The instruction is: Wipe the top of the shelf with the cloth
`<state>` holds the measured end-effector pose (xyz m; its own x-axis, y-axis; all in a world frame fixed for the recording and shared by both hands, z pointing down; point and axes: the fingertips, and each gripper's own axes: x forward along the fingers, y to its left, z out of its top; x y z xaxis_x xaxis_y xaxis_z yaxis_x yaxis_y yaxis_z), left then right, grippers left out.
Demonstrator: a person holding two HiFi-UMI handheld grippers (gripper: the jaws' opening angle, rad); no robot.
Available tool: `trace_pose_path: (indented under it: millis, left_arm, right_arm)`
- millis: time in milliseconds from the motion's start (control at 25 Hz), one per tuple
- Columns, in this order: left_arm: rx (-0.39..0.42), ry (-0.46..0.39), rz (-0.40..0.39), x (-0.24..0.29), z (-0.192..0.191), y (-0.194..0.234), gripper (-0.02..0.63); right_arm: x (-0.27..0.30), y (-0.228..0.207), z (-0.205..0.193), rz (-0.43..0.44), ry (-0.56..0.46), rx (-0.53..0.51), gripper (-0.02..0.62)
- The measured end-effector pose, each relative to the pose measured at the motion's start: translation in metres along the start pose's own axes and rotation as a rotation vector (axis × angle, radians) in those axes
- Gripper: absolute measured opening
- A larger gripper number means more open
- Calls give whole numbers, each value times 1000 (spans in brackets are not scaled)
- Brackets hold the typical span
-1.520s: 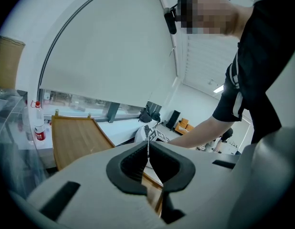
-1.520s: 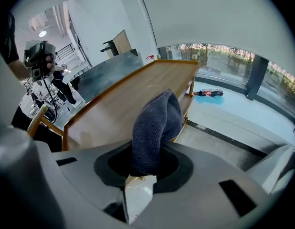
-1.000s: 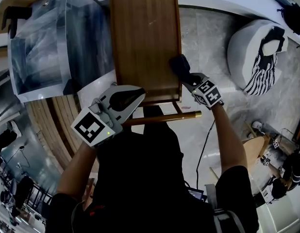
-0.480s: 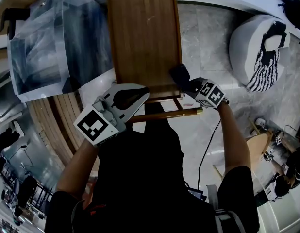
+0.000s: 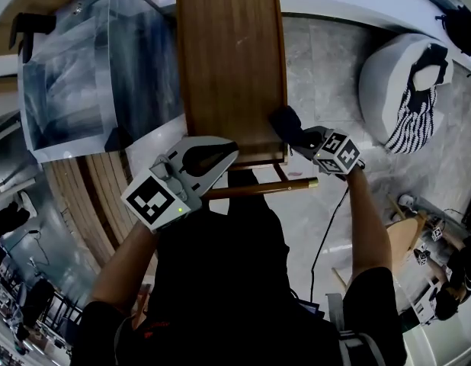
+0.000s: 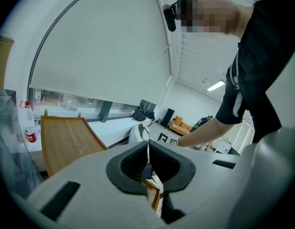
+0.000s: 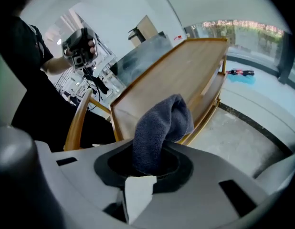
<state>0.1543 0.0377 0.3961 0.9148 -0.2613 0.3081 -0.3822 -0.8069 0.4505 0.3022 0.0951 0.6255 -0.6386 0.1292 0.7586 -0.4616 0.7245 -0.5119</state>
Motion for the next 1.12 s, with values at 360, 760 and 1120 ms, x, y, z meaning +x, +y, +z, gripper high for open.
trace_pose_path:
  millis: [360, 760, 1120]
  left_arm:
    - [46, -59, -5, -31, 34, 11, 28]
    - [128, -120, 37, -102, 84, 31, 28]
    - [181, -171, 72, -154, 109, 40, 28]
  right_arm:
    - [-48, 20, 103, -106, -261, 5, 86]
    - [-75, 68, 210, -167, -462, 26, 86]
    - [-104, 113, 289, -203, -605, -11, 86]
